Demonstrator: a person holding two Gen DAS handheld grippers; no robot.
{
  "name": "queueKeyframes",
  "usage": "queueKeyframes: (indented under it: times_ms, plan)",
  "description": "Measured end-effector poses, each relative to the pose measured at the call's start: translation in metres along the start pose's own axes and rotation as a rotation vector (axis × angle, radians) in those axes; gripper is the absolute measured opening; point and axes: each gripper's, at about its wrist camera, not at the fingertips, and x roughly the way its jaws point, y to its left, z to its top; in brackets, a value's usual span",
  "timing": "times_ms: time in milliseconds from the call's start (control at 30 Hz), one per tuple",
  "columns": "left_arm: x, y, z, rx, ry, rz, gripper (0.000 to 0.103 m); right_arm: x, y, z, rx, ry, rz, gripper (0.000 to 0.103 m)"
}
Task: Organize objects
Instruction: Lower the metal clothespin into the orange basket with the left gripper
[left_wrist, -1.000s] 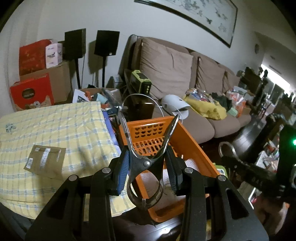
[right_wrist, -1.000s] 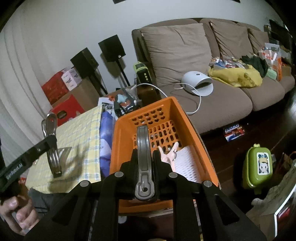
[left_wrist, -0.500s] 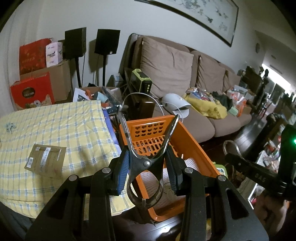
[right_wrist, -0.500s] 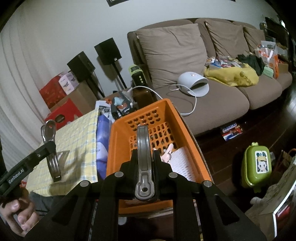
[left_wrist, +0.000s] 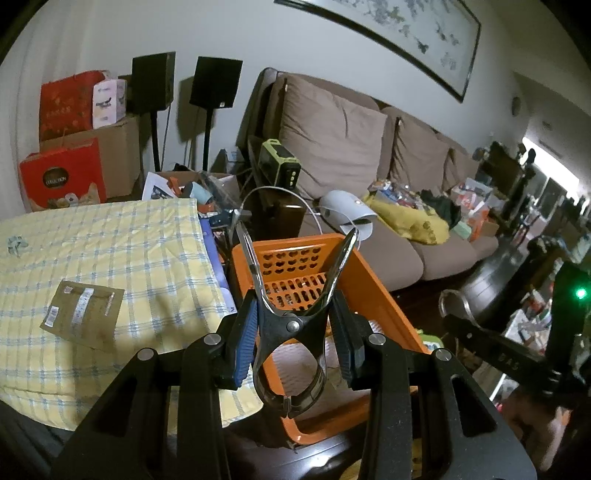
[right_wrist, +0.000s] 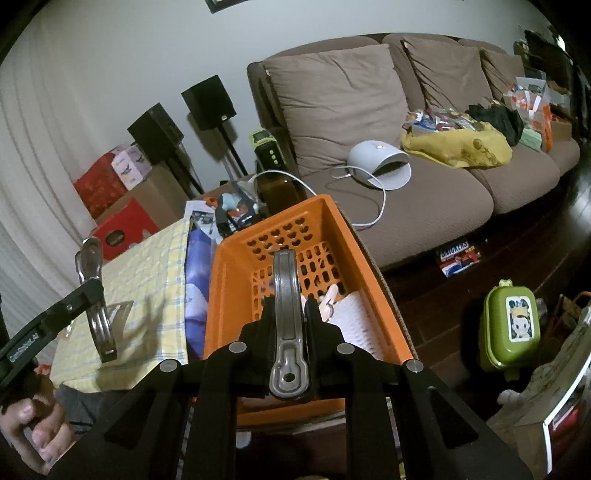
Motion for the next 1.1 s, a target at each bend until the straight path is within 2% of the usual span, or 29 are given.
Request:
queueKeyframes:
  times_ms: [367,500,633,900,1100]
  plan:
    - [0.005,-0.026,0.007,-0.004,-0.008,-0.037,0.035,0.001,-0.010,0.000,0.009,-0.002,-0.016,0.014]
    - [0.008,-0.027,0.009,-0.047,-0.014,-0.034,0.035,0.001,-0.017,-0.001,0.002,-0.005,-0.082,0.014]
    - [0.014,-0.035,0.011,-0.048,-0.017,-0.030,0.035,0.003,-0.025,-0.002,0.017,0.000,-0.090,0.014]
    - [0.033,-0.047,-0.007,-0.017,0.003,0.002,0.035,0.012,-0.027,-0.005,0.032,0.015,-0.076,0.014]
    - [0.058,-0.052,-0.017,-0.003,0.054,0.016,0.035,0.021,-0.020,-0.009,0.019,0.026,-0.091,0.014]
